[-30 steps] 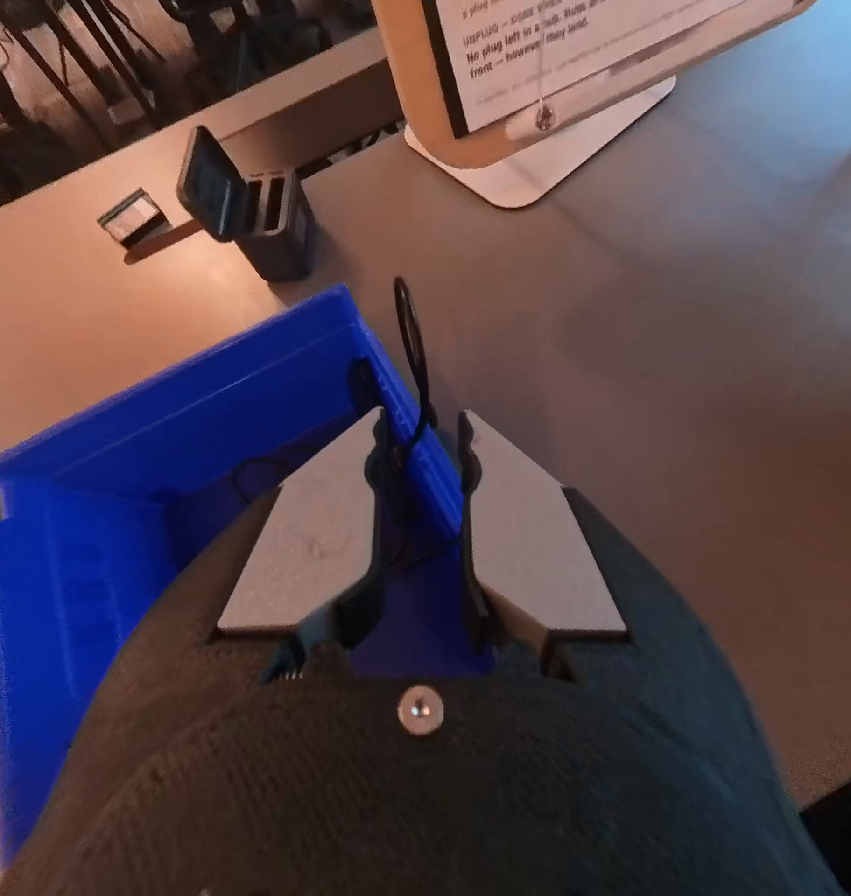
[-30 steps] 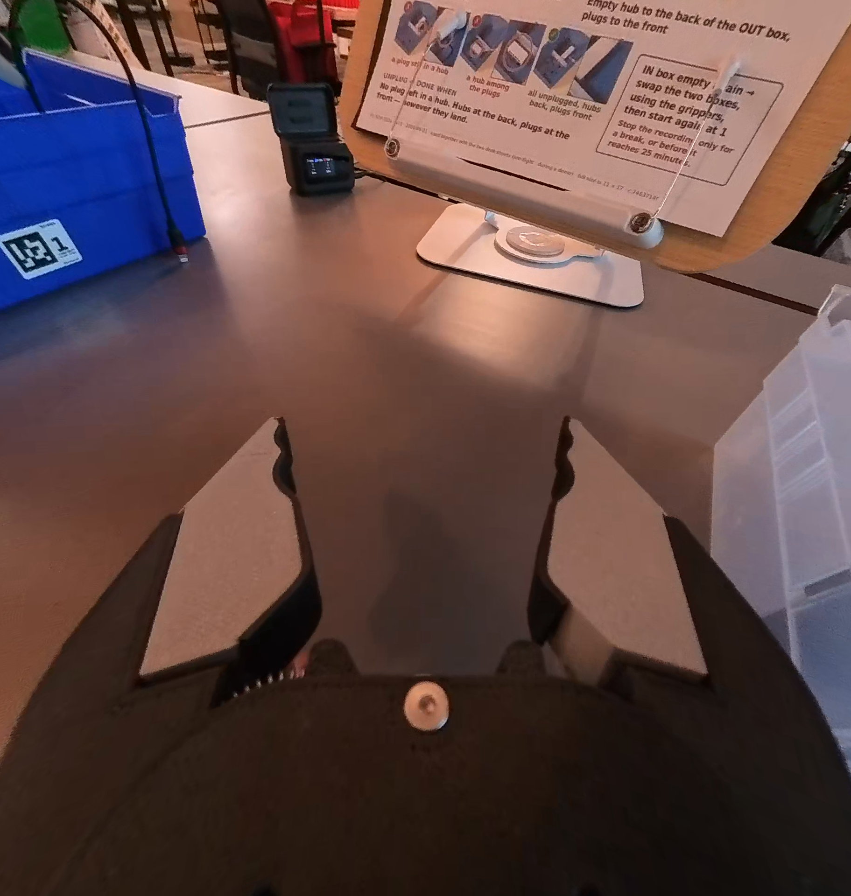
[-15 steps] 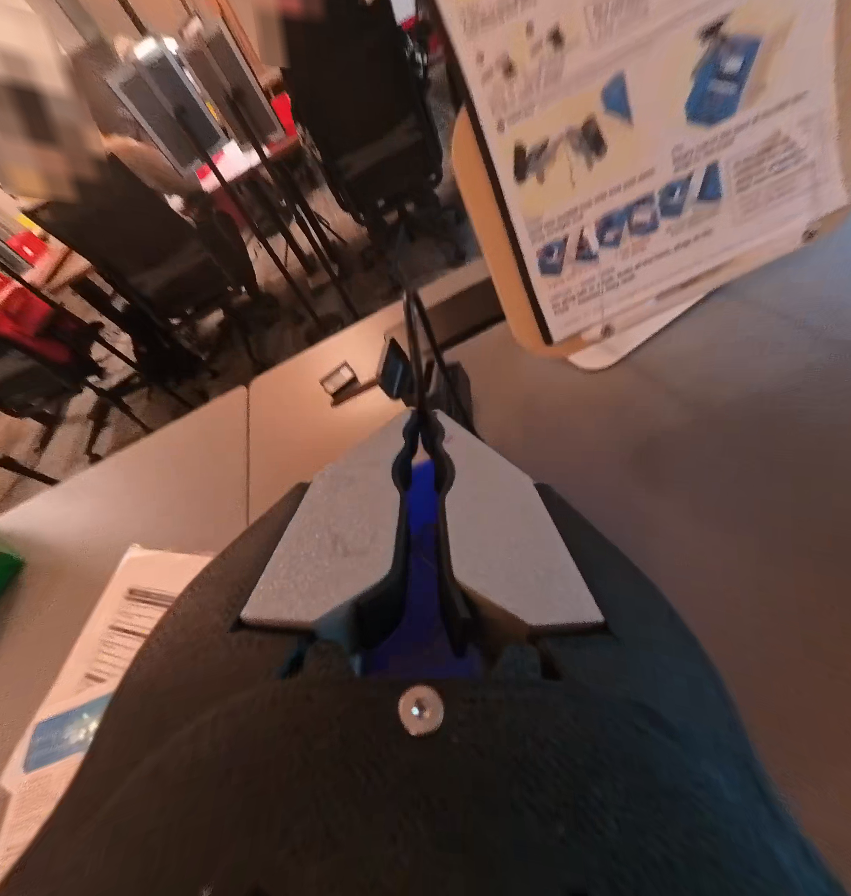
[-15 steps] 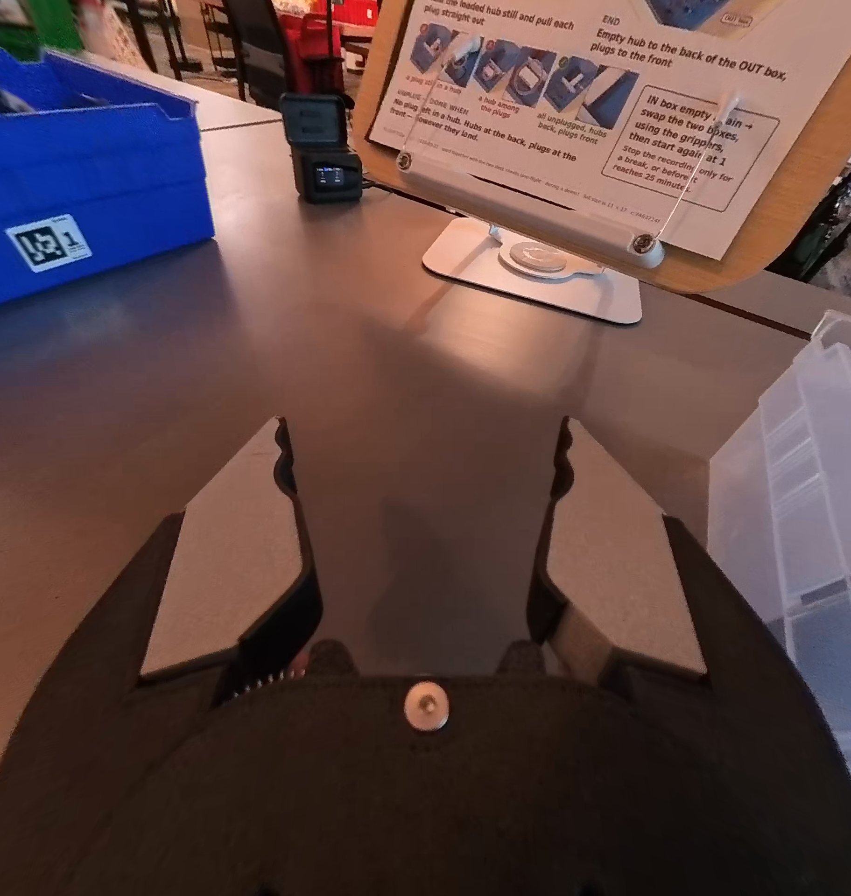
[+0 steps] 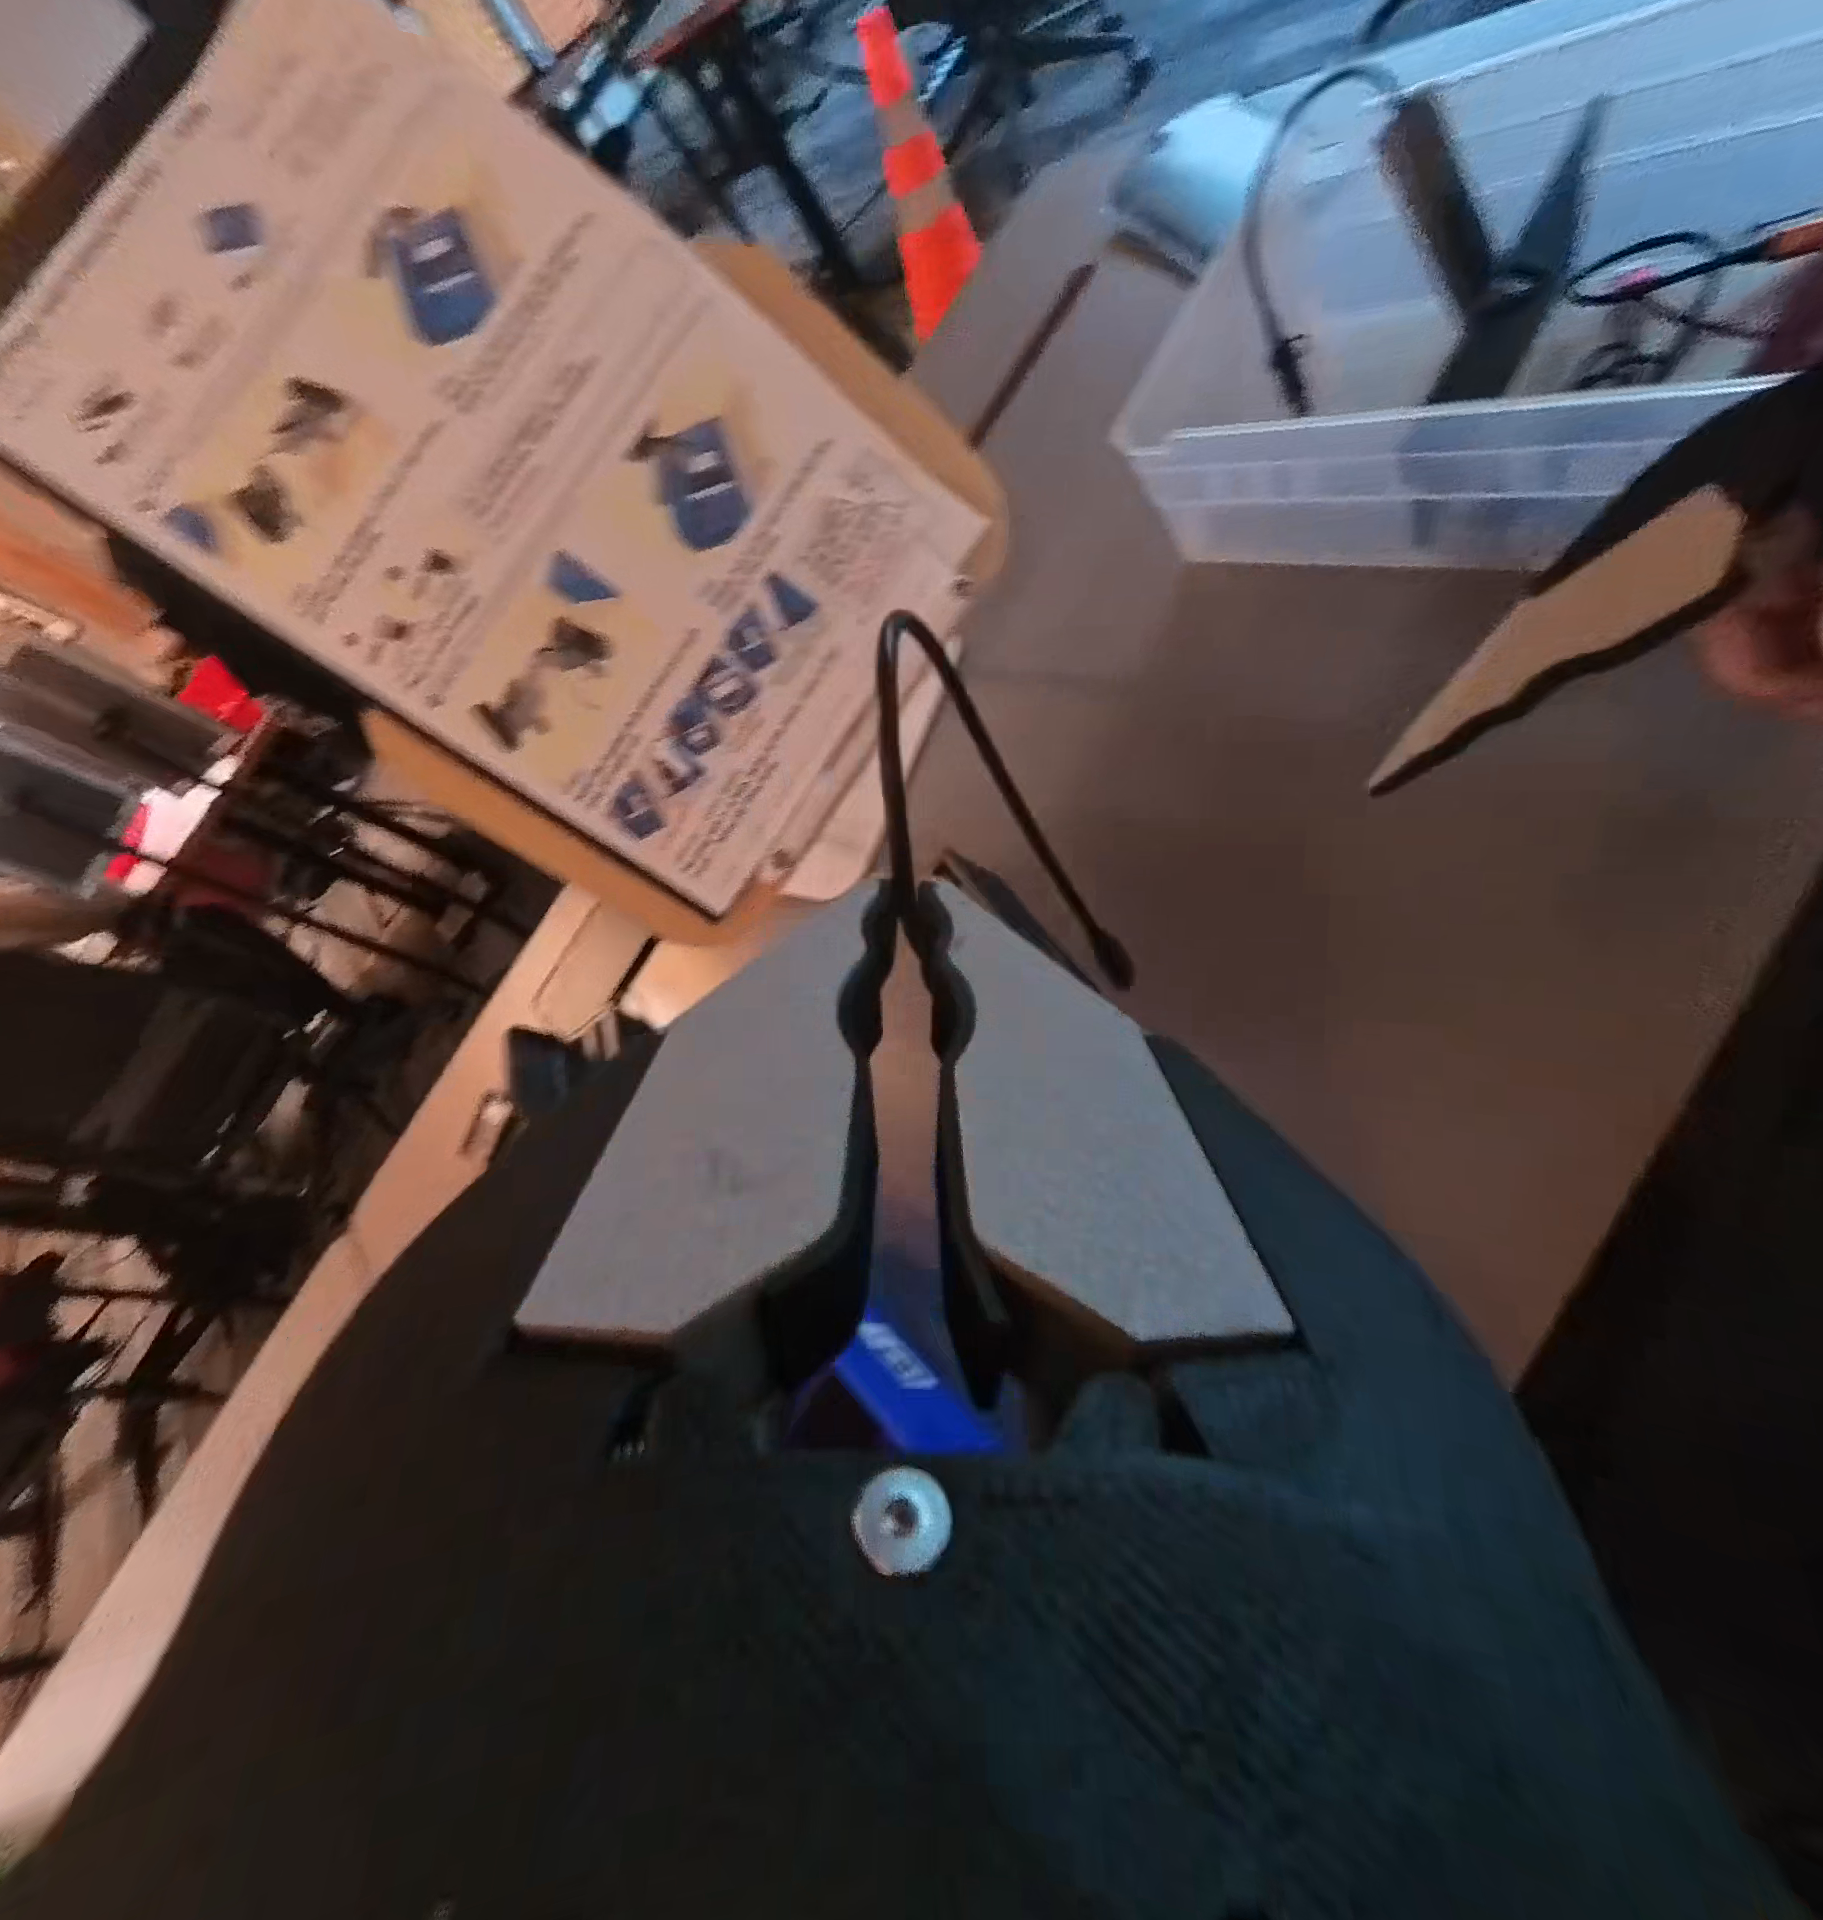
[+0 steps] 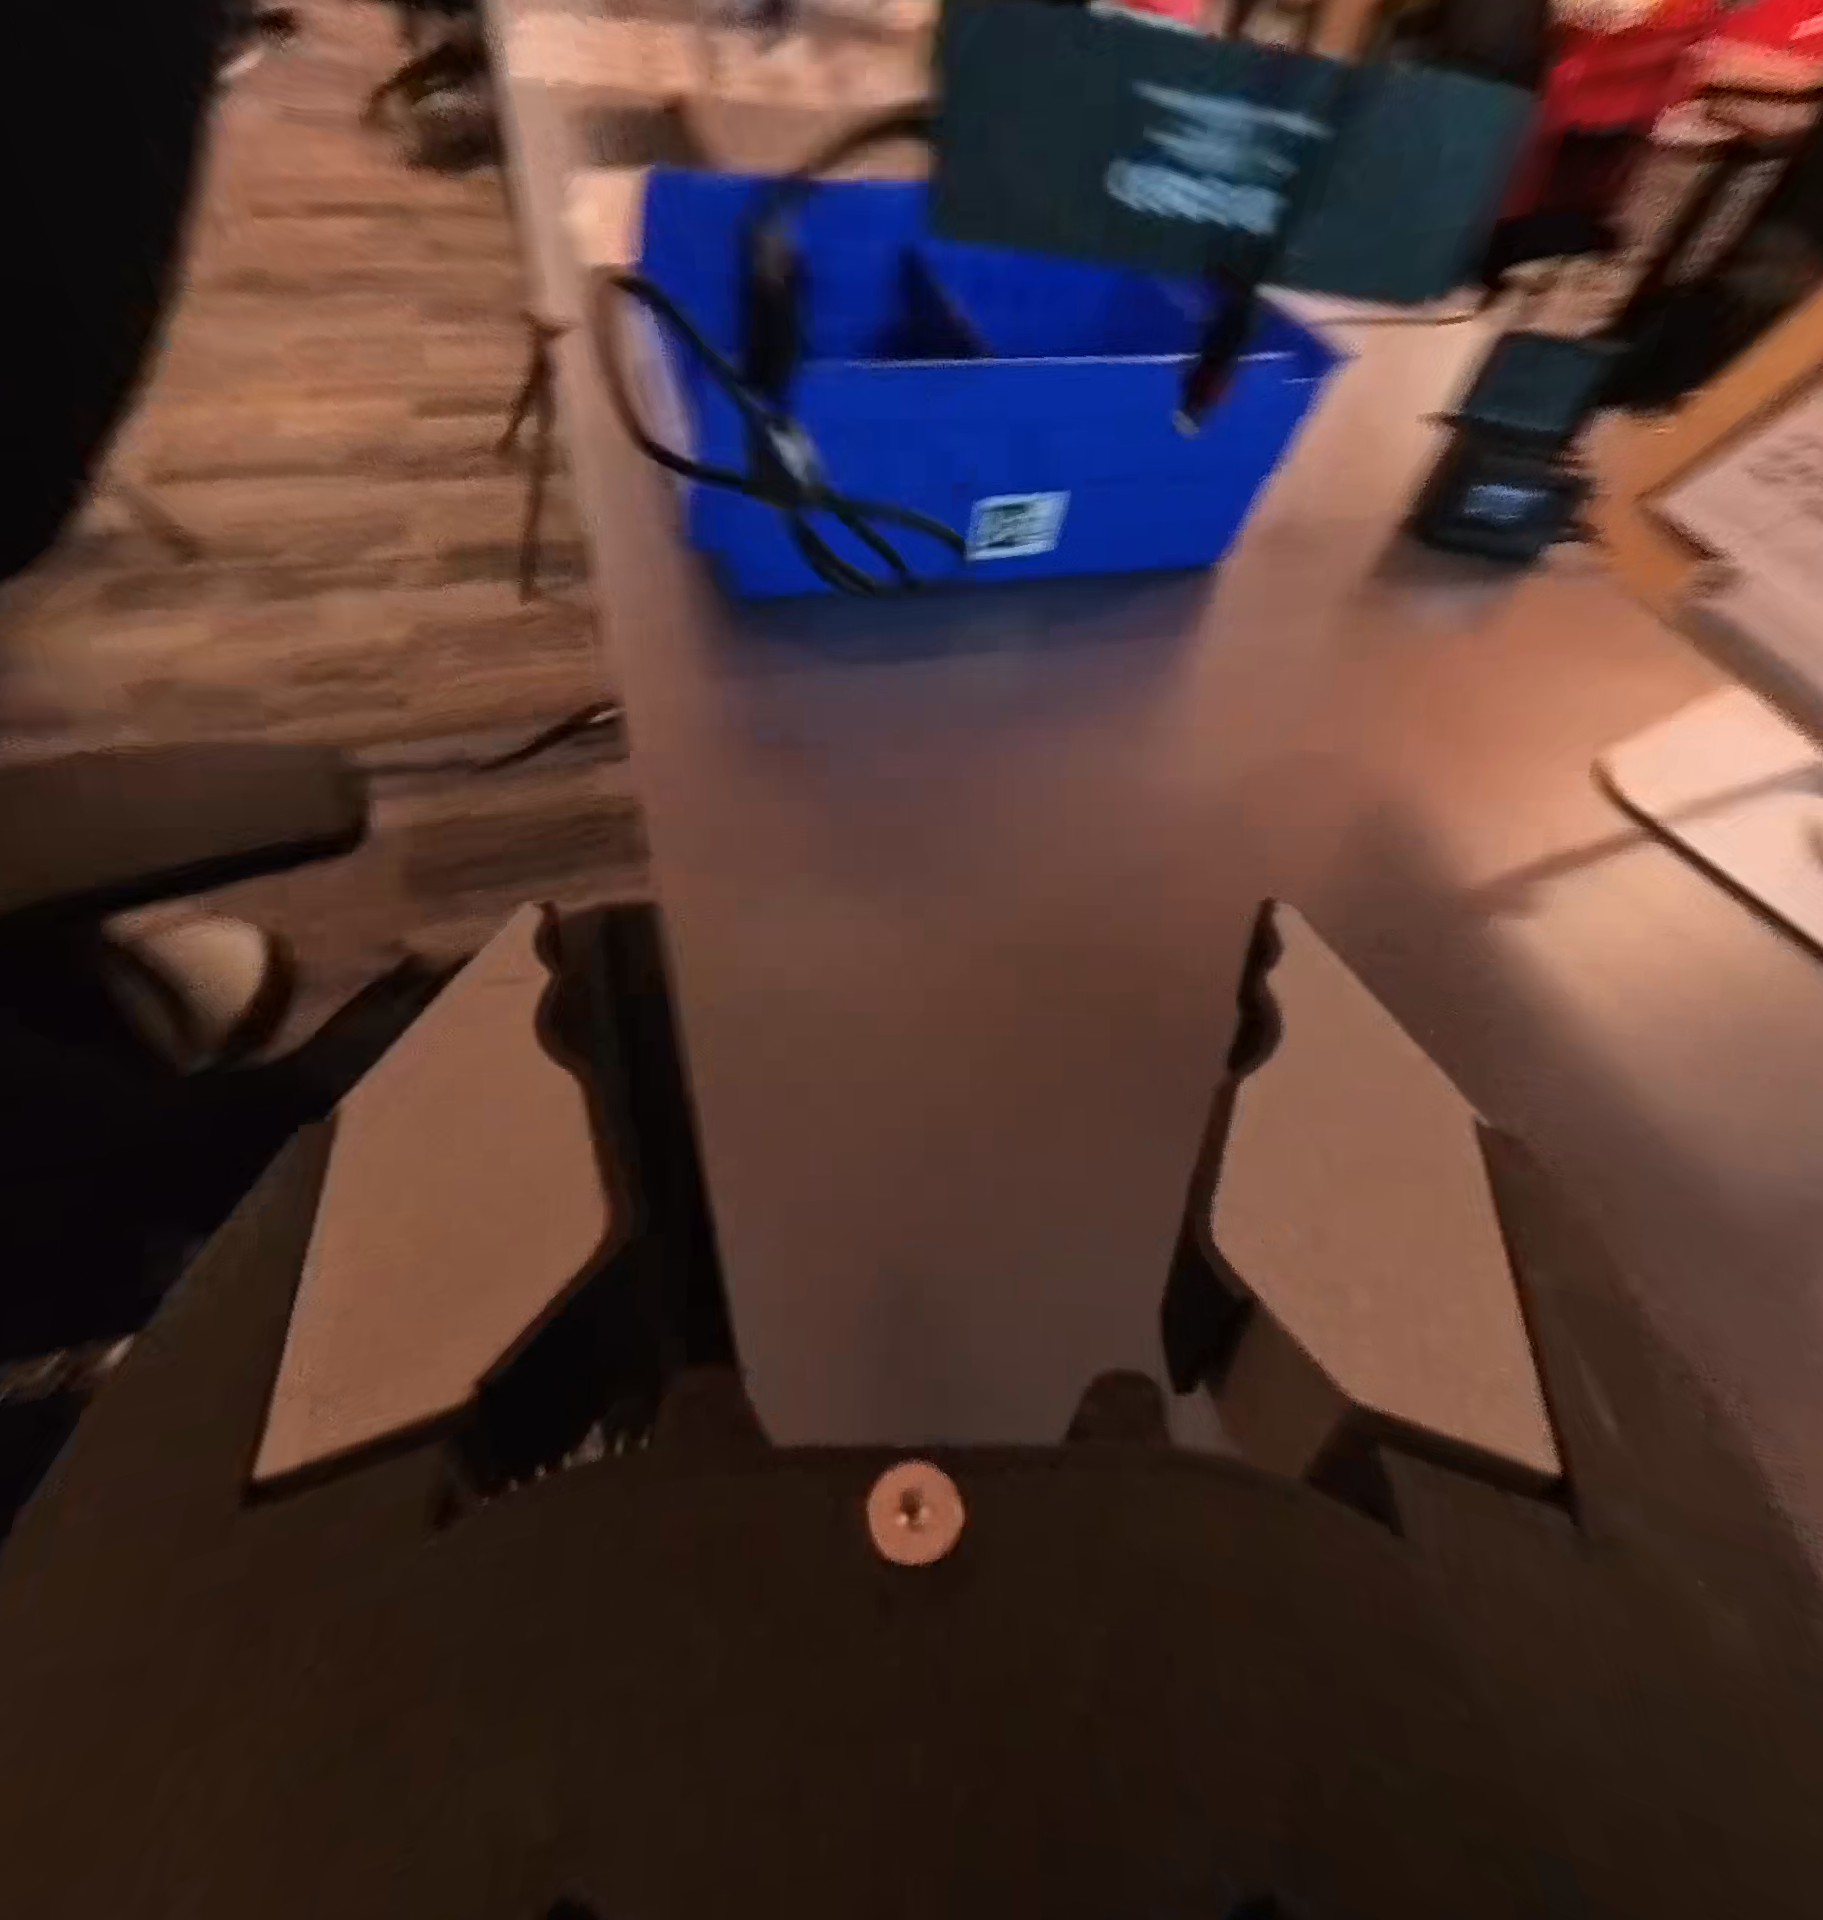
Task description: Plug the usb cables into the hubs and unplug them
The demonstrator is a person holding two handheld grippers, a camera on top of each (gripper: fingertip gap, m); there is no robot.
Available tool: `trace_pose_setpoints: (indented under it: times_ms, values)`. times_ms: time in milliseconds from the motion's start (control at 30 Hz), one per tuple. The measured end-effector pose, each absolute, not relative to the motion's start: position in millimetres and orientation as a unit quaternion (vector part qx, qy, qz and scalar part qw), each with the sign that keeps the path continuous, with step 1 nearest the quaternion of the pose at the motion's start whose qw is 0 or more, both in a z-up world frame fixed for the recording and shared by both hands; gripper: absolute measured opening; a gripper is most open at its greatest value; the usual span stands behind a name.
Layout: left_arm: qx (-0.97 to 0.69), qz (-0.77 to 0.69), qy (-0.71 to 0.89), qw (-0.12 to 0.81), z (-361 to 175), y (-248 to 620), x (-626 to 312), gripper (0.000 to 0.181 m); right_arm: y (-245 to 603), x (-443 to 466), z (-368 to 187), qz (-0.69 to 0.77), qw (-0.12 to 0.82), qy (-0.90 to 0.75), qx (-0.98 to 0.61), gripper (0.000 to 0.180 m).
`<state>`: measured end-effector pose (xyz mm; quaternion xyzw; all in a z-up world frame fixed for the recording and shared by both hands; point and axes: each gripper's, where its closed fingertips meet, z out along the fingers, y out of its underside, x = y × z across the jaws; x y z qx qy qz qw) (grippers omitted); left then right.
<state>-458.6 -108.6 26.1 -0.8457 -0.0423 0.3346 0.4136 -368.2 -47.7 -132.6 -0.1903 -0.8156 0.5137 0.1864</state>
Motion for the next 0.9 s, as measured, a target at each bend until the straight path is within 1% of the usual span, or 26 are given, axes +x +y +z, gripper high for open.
trace_pose_setpoints:
  times_ms: [33, 67, 133, 167, 233, 300, 400, 433, 467, 500, 533, 567, 633, 667, 700, 733, 900]
  values:
    - [-0.848, 0.318, -0.032, 0.424, 17.5, -100.5, -448.6, 0.0, -49.1, -361.0, -129.9, 0.509, 0.192, -0.821, -0.174, 0.126]
    - [-0.848, 0.302, -0.022, 0.434, 9.3, -93.4, -438.6, 0.0, -49.6, -355.6, -126.2, 0.509, 0.199, -0.822, -0.16, 0.117]
    - [-0.848, 0.27, 0.006, 0.455, -8.2, -82.0, -416.4, 0.0, -51.4, -341.4, -119.7, 0.514, 0.185, -0.828, -0.126, 0.118]
    - [-0.847, 0.256, 0.023, 0.466, -16.8, -77.7, -404.9, 0.001, -49.2, -338.2, -115.0, 0.518, 0.188, -0.827, -0.114, 0.114]
    - [-0.842, 0.228, 0.065, 0.484, -34.6, -70.8, -381.4, 0.0, -36.9, -344.4, -104.6, 0.524, 0.222, -0.814, -0.116, 0.087]
    - [-0.84, 0.205, 0.093, 0.493, -50.8, -65.6, -365.3, 0.0, -23.8, -350.1, -100.0, 0.528, 0.236, -0.806, -0.127, 0.088]
    - [-0.841, 0.171, 0.106, 0.502, -68.4, -58.0, -354.1, 0.001, -17.7, -350.2, -110.7, 0.521, 0.211, -0.817, -0.131, 0.091]
    - [-0.841, 0.156, 0.107, 0.507, -72.3, -54.8, -351.2, 0.001, -20.1, -348.0, -119.3, 0.51, 0.198, -0.828, -0.123, 0.09]
    - [-0.841, 0.139, 0.106, 0.512, -76.0, -51.5, -348.2, 0.001, -24.6, -345.1, -128.7, 0.498, 0.186, -0.84, -0.112, 0.084]
    - [-0.842, 0.129, 0.101, 0.514, -79.5, -48.7, -347.3, 0.001, -30.7, -343.0, -137.3, 0.487, 0.177, -0.849, -0.103, 0.081]
    - [-0.845, 0.125, 0.095, 0.511, -83.6, -47.1, -348.3, 0.001, -37.4, -341.7, -145.7, 0.476, 0.17, -0.857, -0.097, 0.089]
    - [-0.848, 0.128, 0.092, 0.506, -87.6, -46.3, -350.0, 0.0, -43.6, -340.8, -155.1, 0.463, 0.162, -0.867, -0.091, 0.089]
    - [-0.847, 0.134, 0.096, 0.505, -92.8, -45.4, -350.0, 0.001, -51.3, -345.4, -175.7, 0.427, 0.166, -0.885, -0.086, 0.063]
    - [-0.849, 0.134, 0.103, 0.5, -96.6, -45.2, -349.5, 0.001, -51.6, -353.5, -183.9, 0.408, 0.184, -0.89, -0.092, 0.046]
    - [-0.857, 0.142, 0.104, 0.484, -102.4, -45.9, -353.1, 0.001, -51.8, -360.0, -189.9, 0.395, 0.197, -0.892, -0.094, 0.024]
    - [-0.862, 0.154, 0.099, 0.472, -106.5, -46.9, -359.0, 0.001, -54.5, -361.7, -194.4, 0.393, 0.192, -0.894, -0.093, 0.017]
    - [-0.862, 0.148, 0.083, 0.477, -107.2, -50.6, -365.6, 0.001, -64.1, -365.1, -195.4, 0.414, 0.181, -0.886, -0.1, 0.012]
